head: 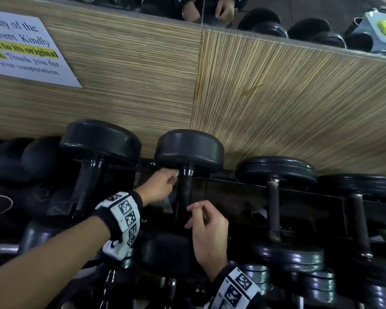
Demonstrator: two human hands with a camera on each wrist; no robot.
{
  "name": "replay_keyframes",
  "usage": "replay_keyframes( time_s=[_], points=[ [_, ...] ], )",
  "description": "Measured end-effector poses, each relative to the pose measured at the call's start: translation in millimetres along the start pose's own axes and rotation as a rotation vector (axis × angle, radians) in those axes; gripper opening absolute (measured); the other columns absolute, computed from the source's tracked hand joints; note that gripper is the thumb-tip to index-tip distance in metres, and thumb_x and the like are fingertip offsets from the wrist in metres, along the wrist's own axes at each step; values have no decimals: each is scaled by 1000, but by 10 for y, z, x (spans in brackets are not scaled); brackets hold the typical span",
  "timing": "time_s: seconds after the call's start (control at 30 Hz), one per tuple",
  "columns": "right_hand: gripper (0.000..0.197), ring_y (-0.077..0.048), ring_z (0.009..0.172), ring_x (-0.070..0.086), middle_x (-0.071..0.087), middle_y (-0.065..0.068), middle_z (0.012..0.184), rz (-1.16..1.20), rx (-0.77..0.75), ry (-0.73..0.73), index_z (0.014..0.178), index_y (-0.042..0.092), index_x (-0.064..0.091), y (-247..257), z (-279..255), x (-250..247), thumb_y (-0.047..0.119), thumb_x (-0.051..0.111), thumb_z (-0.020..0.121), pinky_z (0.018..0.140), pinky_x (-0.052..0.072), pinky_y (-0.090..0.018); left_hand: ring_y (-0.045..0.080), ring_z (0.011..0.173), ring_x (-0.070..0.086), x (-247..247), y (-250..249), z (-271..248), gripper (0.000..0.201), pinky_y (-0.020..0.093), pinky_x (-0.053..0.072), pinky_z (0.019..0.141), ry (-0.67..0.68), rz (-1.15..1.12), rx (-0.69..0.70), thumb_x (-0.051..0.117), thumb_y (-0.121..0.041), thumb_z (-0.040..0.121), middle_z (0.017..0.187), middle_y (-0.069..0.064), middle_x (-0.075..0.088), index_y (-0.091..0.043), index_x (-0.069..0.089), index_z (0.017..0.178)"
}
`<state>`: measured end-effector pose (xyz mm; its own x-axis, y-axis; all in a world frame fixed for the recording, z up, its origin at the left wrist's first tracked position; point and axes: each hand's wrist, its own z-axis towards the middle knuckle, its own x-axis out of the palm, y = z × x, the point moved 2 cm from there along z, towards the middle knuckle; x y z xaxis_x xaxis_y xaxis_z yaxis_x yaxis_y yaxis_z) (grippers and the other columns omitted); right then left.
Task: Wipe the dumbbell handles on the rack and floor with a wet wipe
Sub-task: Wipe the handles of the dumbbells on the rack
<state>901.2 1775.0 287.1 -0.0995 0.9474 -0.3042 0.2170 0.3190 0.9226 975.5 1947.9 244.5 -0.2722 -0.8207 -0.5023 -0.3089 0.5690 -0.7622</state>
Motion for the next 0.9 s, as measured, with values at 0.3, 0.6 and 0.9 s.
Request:
replay_keyframes(
  time_s=[0.3, 0.6, 0.9],
  points=[
    [26, -7, 48, 53, 66, 0, 59, -14, -7, 3, 80, 23, 67, -1, -2, -10, 17, 53, 101, 48, 38, -17, 17, 81, 67, -34, -35, -26, 20, 38, 58, 83, -155, -117, 44, 51, 0, 99, 88, 14, 72, 2, 70, 92],
    [26, -10, 51, 57, 66, 0, 59, 3, 4, -3, 79, 24, 67, -29, 10, 0, 18, 53, 100, 50, 42, -22, 17, 77, 61, 14, 0, 106, 21, 33, 49, 75, -11, -11, 0, 47, 1, 99, 85, 6, 67, -2, 66, 89],
    [24, -7, 48, 51, 65, -5, 60, 53, -44, 3, 80, 19, 68, -32, -5, -16, 15, 54, 100, 47, 37, -17, 26, 89, 70, -25, -124, -144, 21, 41, 58, 85, -178, -71, 71, 47, -1, 101, 95, 18, 70, -1, 68, 99]
  ],
)
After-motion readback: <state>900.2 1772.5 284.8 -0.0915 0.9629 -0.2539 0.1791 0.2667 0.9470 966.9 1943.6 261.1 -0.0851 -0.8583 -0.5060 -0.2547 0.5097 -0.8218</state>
